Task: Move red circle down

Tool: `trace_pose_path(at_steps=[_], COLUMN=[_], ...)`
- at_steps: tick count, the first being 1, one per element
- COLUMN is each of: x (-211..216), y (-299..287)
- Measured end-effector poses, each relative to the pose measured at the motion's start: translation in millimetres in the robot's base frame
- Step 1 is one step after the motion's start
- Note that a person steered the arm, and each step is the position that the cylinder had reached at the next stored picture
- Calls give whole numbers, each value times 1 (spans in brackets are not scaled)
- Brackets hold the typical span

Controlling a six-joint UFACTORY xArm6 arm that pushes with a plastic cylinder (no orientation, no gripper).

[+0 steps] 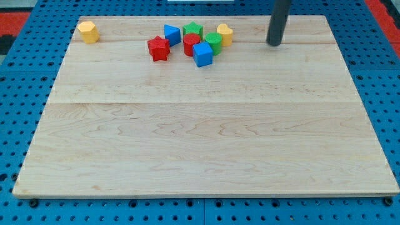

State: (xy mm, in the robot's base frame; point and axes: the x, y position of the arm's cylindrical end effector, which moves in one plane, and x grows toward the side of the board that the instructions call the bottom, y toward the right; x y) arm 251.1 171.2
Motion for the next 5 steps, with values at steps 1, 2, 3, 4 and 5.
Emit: trace_pose_path(at_steps=[1,2,3,4,5], x=[-34,-36,-46,-49,-33], y=[-43,-110,-170,-221,-200])
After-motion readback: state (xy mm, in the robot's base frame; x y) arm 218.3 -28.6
